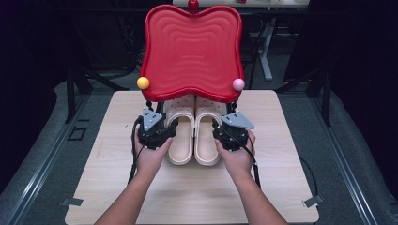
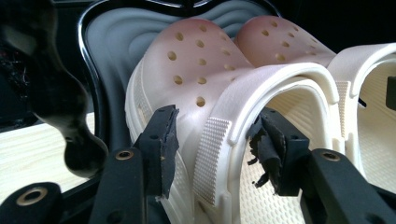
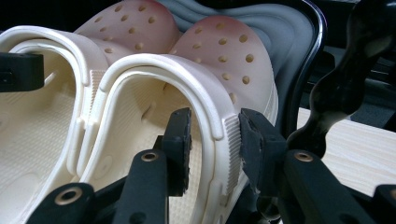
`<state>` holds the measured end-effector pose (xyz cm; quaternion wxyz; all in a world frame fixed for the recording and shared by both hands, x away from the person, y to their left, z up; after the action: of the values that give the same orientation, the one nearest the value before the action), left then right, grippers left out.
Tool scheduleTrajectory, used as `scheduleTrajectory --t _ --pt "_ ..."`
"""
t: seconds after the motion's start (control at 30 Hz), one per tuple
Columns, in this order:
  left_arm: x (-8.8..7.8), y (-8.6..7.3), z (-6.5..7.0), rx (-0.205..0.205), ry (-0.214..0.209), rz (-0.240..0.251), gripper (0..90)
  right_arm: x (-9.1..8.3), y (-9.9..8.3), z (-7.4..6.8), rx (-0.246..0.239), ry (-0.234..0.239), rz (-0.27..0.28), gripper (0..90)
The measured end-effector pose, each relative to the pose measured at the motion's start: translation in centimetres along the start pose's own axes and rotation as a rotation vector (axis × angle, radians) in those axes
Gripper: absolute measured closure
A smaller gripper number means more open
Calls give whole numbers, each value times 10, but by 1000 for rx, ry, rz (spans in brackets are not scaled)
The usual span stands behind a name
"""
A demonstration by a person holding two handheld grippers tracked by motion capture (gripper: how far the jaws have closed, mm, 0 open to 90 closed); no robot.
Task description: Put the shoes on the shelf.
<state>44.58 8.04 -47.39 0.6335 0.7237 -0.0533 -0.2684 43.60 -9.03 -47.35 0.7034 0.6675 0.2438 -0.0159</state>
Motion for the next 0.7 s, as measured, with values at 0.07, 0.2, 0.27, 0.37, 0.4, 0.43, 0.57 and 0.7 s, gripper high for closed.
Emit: scheduleTrajectory --t 0.07,0.2,0.27,0.37,0.4,0.43,0.57,0.7 --pt "0 0 0 1 -1 -1 506 -1 0 0 -6 -3 -2 637" --pt "-1 0 0 1 2 3 505 -2 0 0 -10 -5 -2 633" --pt "-3 0 0 5 -2 -1 505 -3 1 1 -11 -7 5 627" --pt "-6 0 0 4 1 7 505 -5 1 2 -10 -8 10 619" --pt "-7 1 1 1 -3 16 505 -6 1 2 -7 -9 11 616" --pt "-9 1 1 0 -4 17 504 -7 1 2 -10 -8 10 615" --pt "-14 2 1 -7 -8 32 504 -11 1 2 -16 -6 12 610" --pt "-20 3 0 -17 -12 42 504 -16 0 0 -23 4 19 607"
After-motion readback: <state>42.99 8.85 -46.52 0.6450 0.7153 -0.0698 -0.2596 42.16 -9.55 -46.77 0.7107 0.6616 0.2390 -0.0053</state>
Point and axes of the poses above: each handheld gripper's, and its own axes: x roughly forward along the jaws, y roughly out of its top, z roughly to its right, the point moved 10 cm from there along x, roughly forward along the jaws, and after that the axes turned 4 degrees about x, right-handed, at the moved point
